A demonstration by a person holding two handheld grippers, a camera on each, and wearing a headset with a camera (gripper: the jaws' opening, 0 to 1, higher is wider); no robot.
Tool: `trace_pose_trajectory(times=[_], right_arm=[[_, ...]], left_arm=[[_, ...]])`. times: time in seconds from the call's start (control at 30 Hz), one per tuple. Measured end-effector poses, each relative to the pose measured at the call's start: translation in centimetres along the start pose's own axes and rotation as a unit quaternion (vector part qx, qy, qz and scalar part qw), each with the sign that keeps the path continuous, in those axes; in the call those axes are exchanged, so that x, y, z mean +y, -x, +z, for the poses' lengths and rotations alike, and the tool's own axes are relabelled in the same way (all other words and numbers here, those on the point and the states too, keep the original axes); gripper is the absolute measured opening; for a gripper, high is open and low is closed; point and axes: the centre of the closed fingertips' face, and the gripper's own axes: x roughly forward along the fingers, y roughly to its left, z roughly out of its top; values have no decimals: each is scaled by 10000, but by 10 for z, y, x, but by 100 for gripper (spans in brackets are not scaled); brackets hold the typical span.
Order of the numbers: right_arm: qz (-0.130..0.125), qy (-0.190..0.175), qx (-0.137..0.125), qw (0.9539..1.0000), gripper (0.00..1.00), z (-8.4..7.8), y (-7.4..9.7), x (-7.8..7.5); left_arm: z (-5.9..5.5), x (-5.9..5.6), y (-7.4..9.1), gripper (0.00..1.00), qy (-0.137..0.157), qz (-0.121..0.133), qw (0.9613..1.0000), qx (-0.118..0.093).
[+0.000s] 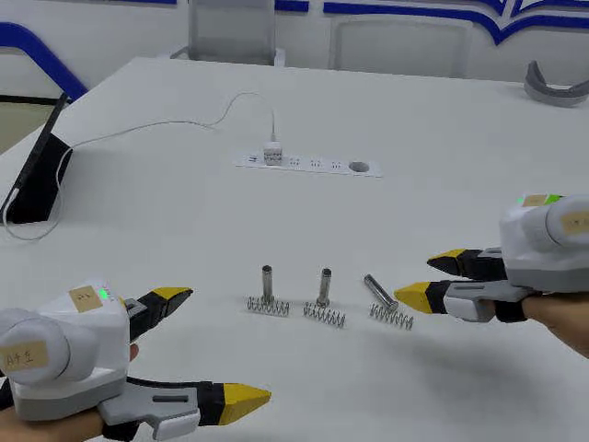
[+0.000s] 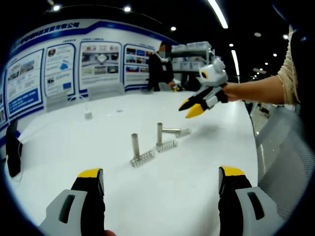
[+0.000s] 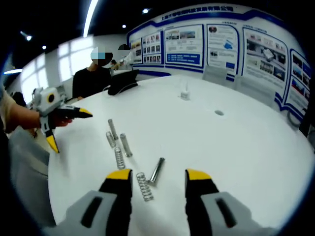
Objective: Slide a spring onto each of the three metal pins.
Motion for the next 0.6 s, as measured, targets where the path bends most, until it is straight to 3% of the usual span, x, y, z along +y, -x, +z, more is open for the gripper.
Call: trace_pose_trajectory(times=[0.27,0.6], right_arm=[[-48,-140,118,9998,37,3,-20,1],[-147,-227,487,9984,27,-5,-42,-2]], left_arm=[[0,-1,-1,98,1,5,10000,-16],[0,-1,-2,97,4,1,10000,-25]])
